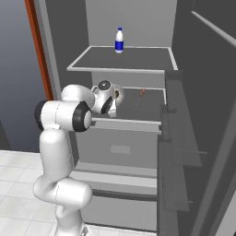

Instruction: Pick the chicken drumstick and lime from their plates and place them in the bowl. Then put the bowl in the fridge.

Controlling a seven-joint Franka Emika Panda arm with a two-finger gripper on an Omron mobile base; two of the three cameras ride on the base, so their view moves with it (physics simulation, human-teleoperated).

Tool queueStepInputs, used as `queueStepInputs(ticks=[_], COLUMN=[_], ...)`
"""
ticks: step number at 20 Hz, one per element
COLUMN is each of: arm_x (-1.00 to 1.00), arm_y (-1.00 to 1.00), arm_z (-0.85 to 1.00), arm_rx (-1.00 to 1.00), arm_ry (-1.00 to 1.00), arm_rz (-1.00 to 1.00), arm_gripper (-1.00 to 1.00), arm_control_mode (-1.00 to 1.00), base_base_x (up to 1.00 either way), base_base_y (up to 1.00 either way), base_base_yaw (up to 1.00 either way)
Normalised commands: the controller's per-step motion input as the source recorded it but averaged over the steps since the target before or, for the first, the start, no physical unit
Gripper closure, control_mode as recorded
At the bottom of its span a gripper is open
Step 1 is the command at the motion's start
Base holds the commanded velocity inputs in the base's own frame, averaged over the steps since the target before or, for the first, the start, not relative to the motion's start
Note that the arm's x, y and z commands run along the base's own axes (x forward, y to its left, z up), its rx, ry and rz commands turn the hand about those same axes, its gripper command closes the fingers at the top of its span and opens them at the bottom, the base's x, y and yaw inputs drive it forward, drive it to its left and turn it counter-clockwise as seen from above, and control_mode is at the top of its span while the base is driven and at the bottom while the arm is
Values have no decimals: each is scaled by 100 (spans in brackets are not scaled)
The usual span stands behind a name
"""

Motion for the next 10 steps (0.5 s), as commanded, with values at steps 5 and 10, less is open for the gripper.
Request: queueStepInputs(ticks=[5, 10], arm_x=[22, 0], arm_y=[0, 0], arm_z=[-6, 0], arm_rx=[0, 1], arm_ry=[0, 0], arm_rz=[0, 0], arm_gripper=[100, -100], arm_control_mode=[-100, -100], base_base_x=[0, 0], base_base_y=[0, 0], base_base_yaw=[0, 0])
